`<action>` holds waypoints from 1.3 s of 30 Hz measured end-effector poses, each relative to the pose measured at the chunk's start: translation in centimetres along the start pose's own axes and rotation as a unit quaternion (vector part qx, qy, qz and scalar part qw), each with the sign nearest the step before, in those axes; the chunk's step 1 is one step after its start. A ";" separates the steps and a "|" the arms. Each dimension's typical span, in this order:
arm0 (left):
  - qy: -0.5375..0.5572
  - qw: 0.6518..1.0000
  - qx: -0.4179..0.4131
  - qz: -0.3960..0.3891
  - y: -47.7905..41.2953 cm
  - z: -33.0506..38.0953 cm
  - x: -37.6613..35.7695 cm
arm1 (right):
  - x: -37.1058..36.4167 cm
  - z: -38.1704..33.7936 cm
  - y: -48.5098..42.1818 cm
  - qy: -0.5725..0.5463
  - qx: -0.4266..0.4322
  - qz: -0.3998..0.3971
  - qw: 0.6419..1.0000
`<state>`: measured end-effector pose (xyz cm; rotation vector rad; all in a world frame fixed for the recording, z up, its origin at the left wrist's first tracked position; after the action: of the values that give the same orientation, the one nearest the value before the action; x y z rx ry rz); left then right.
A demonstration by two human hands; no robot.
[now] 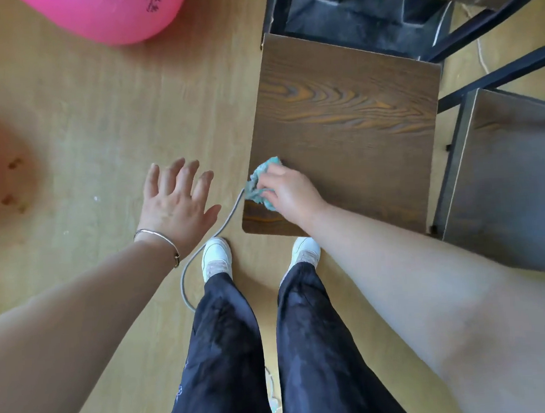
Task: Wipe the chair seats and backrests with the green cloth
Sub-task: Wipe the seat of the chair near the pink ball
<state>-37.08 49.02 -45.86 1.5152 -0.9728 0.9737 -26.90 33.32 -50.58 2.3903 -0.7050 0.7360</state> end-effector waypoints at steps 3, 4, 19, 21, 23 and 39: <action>-0.012 1.000 -0.026 -0.005 0.5 -0.2 0.1 | -3.0 -0.5 3.7 0.012 0.024 -0.015 1.000; -0.021 0.999 -0.035 -0.008 0.8 -0.2 0.1 | -3.7 -0.7 4.6 0.014 0.034 -0.016 0.999; -0.057 0.983 -0.173 0.016 0.3 6.5 2.1 | 9.1 12.6 21.4 -0.132 -0.304 0.368 0.868; -0.043 0.980 -0.191 0.034 0.0 8.5 2.4 | 10.6 15.2 24.4 -0.130 -0.339 0.398 0.842; -0.032 0.977 -0.203 0.053 -0.3 10.0 2.7 | 11.3 17.4 26.3 -0.120 -0.366 0.413 0.825; -0.007 0.964 -0.245 0.104 -3.1 16.6 5.1 | 8.8 18.9 24.7 -0.133 -0.418 0.392 0.809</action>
<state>-30.88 32.60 -44.22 1.0207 -1.2926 0.7897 -29.23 1.06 -50.25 1.3338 -1.7549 0.2436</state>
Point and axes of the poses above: each hand's wrist, its own y-axis away from the middle knuckle, its own x-axis out of the back of the hand, z = x × y, the point moved 7 cm from there along -y, towards the middle knuckle, and after that the axes turned 10 degrees about -y, right-handed, at the moved point
